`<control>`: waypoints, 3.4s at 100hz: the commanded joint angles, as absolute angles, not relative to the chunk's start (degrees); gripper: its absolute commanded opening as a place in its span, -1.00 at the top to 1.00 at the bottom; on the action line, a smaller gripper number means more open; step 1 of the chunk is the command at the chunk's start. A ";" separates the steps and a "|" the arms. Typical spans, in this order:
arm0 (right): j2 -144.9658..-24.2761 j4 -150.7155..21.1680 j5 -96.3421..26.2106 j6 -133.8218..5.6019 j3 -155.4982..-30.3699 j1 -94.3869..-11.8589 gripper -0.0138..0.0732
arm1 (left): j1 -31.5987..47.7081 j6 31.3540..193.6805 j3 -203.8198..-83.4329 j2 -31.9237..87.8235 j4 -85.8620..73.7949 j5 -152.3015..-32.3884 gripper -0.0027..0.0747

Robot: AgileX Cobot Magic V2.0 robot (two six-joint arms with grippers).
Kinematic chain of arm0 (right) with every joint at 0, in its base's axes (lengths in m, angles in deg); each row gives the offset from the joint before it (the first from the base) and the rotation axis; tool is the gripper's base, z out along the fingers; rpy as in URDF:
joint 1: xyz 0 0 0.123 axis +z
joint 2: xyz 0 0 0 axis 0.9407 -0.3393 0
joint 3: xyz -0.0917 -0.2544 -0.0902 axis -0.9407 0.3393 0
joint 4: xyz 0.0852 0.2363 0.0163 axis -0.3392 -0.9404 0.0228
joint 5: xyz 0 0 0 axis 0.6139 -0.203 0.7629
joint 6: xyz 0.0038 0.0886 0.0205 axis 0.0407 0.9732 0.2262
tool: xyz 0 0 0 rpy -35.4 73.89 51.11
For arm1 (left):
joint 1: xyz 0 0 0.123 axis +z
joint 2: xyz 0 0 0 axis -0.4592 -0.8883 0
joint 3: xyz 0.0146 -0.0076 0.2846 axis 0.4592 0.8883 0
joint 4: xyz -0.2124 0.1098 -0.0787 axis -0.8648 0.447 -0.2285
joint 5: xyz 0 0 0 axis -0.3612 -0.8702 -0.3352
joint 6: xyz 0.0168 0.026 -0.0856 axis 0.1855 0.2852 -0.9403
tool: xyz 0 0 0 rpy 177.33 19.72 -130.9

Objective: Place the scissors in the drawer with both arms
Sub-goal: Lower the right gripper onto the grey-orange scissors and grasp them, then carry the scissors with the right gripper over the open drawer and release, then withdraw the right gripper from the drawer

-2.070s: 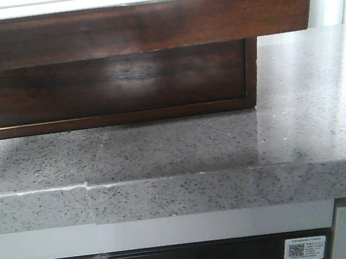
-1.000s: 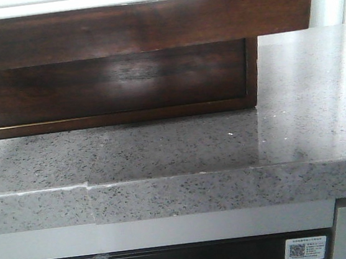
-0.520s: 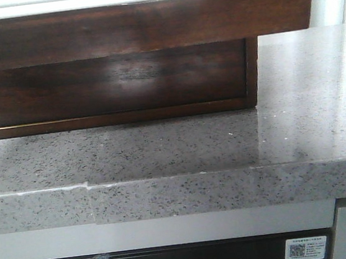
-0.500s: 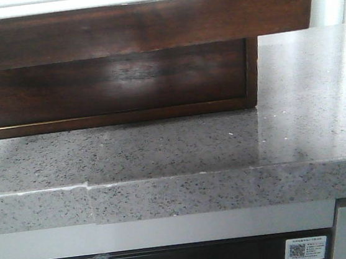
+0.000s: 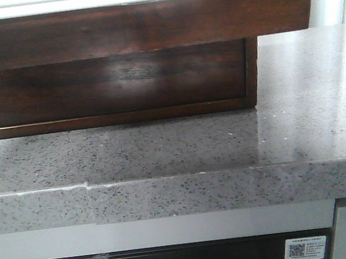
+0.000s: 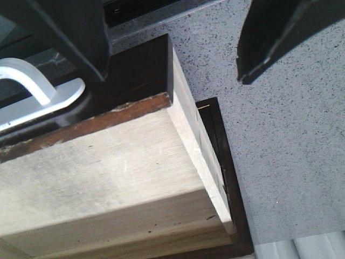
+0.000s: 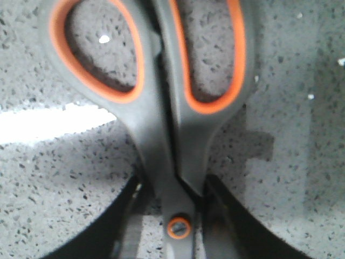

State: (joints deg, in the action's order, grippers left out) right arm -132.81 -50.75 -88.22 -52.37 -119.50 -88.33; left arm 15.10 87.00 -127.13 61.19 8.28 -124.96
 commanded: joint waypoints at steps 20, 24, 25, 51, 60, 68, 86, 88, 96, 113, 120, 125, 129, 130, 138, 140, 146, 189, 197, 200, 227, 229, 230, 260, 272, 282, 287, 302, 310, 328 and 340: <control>-130.35 -50.23 -89.04 -54.16 -121.07 -88.82 0.58 | 14.54 86.45 -128.97 60.69 7.21 -120.94 -0.29; -130.23 -50.31 -89.04 -54.31 -121.07 -88.82 0.58 | 14.54 86.45 -128.97 60.69 7.21 -120.94 -0.29; -130.10 -50.31 -89.04 -54.30 -121.07 -88.82 0.58 | 14.54 86.45 -128.97 60.69 7.21 -120.94 -0.29; -122.04 -52.33 -88.17 -55.77 -121.07 -88.71 0.58 | 14.54 86.45 -128.97 60.69 7.21 -120.94 -0.29; -117.76 -53.78 -87.08 -56.97 -121.07 -88.71 0.58 | 14.54 86.45 -128.97 60.69 7.21 -120.94 -0.29; -113.21 -55.99 -86.23 -58.30 -121.07 -88.59 0.58 | 14.54 86.45 -128.97 60.69 7.21 -120.74 -0.29; -104.37 -61.11 -85.67 -61.78 -123.98 -86.87 0.58 | 14.54 86.45 -128.97 60.69 7.21 -120.62 -0.29; -103.82 -61.50 -85.78 -62.39 -124.47 -86.30 0.58 | 14.54 86.45 -128.97 60.69 7.21 -120.62 -0.29; -101.27 -62.81 -86.60 -63.48 -128.00 -83.04 0.58 | 14.54 86.45 -128.97 60.69 7.21 -120.62 -0.29; -99.59 -62.90 -88.04 -65.88 -135.99 -70.87 0.58 | 14.54 86.45 -128.97 60.69 7.21 -120.62 -0.29; -99.82 -62.90 -87.80 -67.68 -138.27 -65.17 0.58 | 14.54 86.45 -128.97 60.69 7.21 -120.62 -0.29; -99.94 -62.90 -86.97 -69.23 -139.23 -60.70 0.58 | 14.54 86.45 -128.97 60.69 7.21 -120.62 -0.29; -99.94 -62.90 -86.37 -70.47 -139.65 -56.85 0.58 | 14.54 86.45 -128.97 60.69 7.21 -120.62 -0.29; -100.06 -62.90 -86.09 -71.02 -139.68 -56.22 0.58 | 14.54 86.45 -128.97 60.69 7.21 -120.62 -0.29; -100.65 -62.90 -85.05 -73.76 -139.78 -49.34 0.58 | 14.54 86.45 -128.97 60.69 7.21 -120.62 -0.29; -100.99 -62.90 -84.92 -74.27 -139.78 -48.31 0.58 | 14.54 86.45 -128.97 60.69 7.21 -120.62 -0.29; -102.03 -62.90 -84.67 -76.41 -139.78 -44.01 0.58 | 14.54 86.45 -128.97 60.69 7.21 -120.62 -0.29; -114.79 -49.18 -86.06 -86.42 -139.78 -28.78 0.58 | 14.54 86.45 -128.97 60.69 7.21 -120.62 -0.29; -117.09 -43.25 -87.26 -86.42 -139.78 -26.12 0.58 | 14.54 86.45 -128.97 60.69 7.21 -120.62 -0.29; -117.82 -41.78 -87.83 -86.42 -139.78 -25.45 0.58 | 14.54 86.45 -128.97 60.69 7.21 -120.62 -0.29; -120.87 -36.62 -89.62 -86.42 -139.78 -24.11 0.57 | 14.54 86.45 -128.97 60.69 7.21 -120.62 -0.29; -120.87 -36.62 -89.62 -86.42 -139.78 -24.11 0.57 | 14.54 86.45 -128.97 60.69 7.21 -120.62 -0.29; -120.87 -36.62 -89.70 -86.42 -139.78 -24.11 0.57 | 14.54 86.45 -128.97 60.69 7.21 -120.62 -0.29; -120.87 -35.17 -91.28 -86.42 -139.78 -24.11 0.13 | 14.54 86.45 -128.97 60.69 7.21 -120.62 -0.29; -120.50 -35.17 -91.42 -85.98 -139.88 -24.11 0.10 | 14.54 86.45 -128.97 60.69 7.21 -120.72 -0.29; -119.48 -35.17 -93.35 -83.24 -141.13 -24.11 0.10 | 14.54 86.45 -128.97 60.69 7.21 -120.72 -0.29; -118.45 -35.17 -95.04 -80.89 -142.55 -24.11 0.10 | 14.54 86.45 -128.97 60.69 7.21 -120.72 -0.29; -114.05 -35.28 -97.51 -72.44 -143.64 -25.37 0.10 | 14.54 86.45 -128.97 60.69 7.21 -120.72 -0.29; -111.02 -37.46 -97.51 -67.89 -142.93 -27.94 0.10 | 14.54 86.45 -128.97 60.69 7.21 -120.72 -0.29; -101.09 -51.47 -94.89 -65.12 -134.31 -39.84 0.10 | 14.54 86.45 -128.97 60.69 7.21 -120.72 -0.29; -93.26 -56.26 -85.81 -62.51 -122.80 -49.76 0.10 | 14.54 86.45 -128.97 60.69 7.21 -120.72 -0.29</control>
